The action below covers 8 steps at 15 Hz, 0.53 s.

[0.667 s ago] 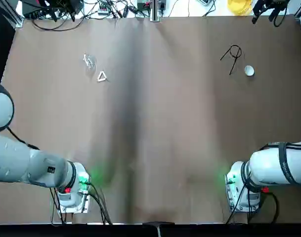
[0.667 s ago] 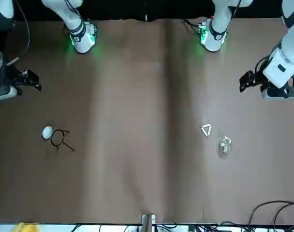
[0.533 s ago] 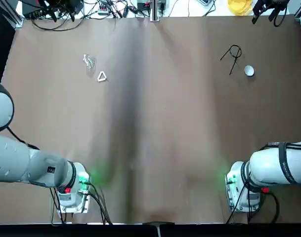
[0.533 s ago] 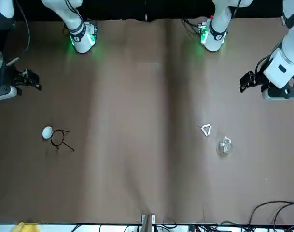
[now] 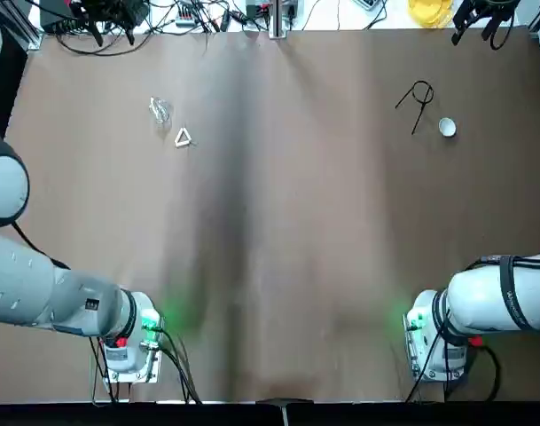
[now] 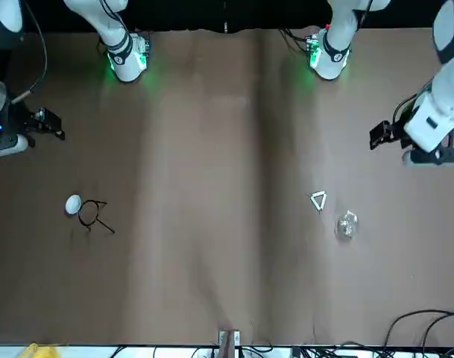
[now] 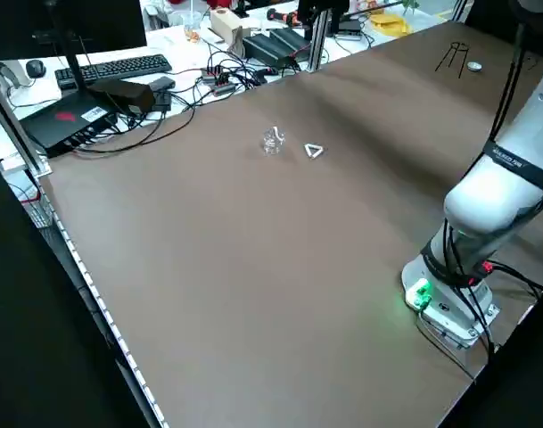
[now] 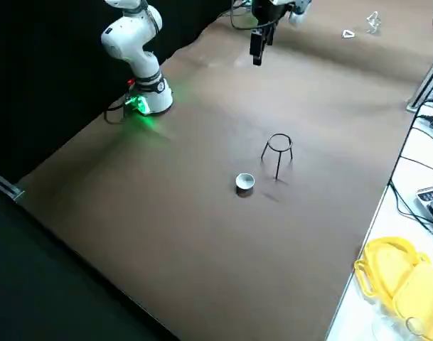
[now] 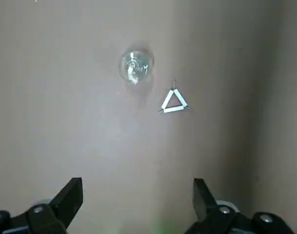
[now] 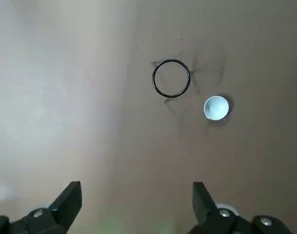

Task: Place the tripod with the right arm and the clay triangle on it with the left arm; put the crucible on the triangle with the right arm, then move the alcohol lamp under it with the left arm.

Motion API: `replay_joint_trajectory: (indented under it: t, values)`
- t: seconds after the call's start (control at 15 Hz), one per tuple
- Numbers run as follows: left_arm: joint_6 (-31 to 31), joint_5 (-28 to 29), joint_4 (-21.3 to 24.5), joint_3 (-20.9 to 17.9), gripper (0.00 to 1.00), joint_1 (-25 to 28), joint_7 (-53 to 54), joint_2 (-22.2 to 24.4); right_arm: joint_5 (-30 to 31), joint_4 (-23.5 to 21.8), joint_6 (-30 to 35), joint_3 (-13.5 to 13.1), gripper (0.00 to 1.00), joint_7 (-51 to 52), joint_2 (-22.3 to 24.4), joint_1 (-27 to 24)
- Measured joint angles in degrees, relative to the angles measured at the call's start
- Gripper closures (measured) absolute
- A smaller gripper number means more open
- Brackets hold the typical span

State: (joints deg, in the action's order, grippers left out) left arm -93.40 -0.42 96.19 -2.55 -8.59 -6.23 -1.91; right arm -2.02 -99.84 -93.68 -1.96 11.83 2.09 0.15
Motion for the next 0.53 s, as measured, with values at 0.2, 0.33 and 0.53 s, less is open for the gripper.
replay_joint_trajectory:
  t: [0.2, 0.33, 0.53]
  values:
    - [-2.22, 0.00, 0.28, -0.01, 0.00, 0.08, 0.13, -4.12, 0.02, -0.23, -1.94, -0.24, 0.00, -0.03, -2.67, -0.76]
    - [-6.36, 0.00, 0.91, 0.01, 0.00, 0.07, 0.28, -7.78, 0.03, -0.31, -3.73, -0.32, 0.00, -0.03, -5.27, -1.55]
    - [-14.56, 0.00, 3.44, 0.25, 0.00, -0.35, 0.97, -12.99, 0.03, -0.40, -6.95, -0.33, 0.00, -0.03, -9.37, -2.10]
